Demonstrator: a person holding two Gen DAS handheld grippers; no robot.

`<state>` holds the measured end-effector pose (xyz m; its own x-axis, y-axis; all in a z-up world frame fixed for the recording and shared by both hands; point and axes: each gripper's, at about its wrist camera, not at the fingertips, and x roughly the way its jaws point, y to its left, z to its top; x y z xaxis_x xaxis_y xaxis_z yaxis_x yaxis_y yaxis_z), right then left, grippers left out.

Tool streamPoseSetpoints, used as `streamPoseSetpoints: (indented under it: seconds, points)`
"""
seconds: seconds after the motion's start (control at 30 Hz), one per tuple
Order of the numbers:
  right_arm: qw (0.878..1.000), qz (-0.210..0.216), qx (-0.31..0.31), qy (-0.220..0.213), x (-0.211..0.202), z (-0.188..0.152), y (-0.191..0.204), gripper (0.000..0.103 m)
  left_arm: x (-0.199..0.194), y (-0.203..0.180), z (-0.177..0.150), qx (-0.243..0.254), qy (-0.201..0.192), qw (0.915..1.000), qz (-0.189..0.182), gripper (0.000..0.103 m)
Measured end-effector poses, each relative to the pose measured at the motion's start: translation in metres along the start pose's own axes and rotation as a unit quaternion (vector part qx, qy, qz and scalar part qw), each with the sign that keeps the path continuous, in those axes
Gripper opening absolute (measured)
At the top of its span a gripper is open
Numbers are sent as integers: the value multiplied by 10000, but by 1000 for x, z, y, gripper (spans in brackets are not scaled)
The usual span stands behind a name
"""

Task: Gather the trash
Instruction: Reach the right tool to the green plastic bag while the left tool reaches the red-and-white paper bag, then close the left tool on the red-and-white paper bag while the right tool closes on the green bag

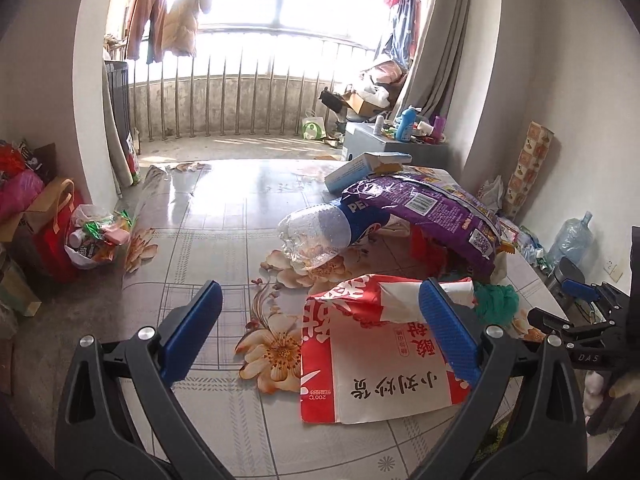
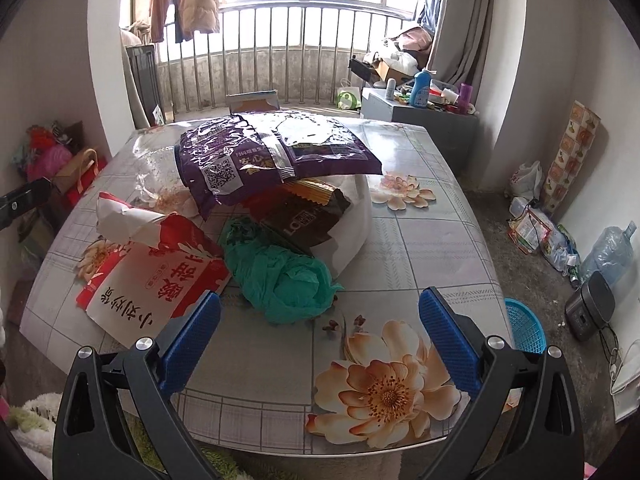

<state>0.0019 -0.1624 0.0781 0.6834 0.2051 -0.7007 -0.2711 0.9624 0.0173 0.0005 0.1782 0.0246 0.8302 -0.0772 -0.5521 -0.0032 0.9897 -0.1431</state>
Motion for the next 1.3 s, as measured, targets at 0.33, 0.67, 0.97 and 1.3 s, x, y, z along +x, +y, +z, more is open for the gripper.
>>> streamPoseSetpoints:
  seconds: [0.33, 0.67, 0.97, 1.3]
  points:
    - [9990, 263, -350, 41, 12, 4, 27, 80, 86, 24, -14, 805, 1154, 9878, -672, 56]
    - [9977, 525, -426, -23, 17, 7, 38, 71, 131, -15, -24, 2542, 1461, 9494, -1127, 56]
    - [9927, 1062, -365, 433, 43, -10, 50, 50, 148, -34, -22, 2356, 1661, 9423, -1701, 58]
    - [9879, 1284, -63, 866, 68, -22, 44, 38, 119, -22, -27, 1442, 2019, 9210, -3004, 55]
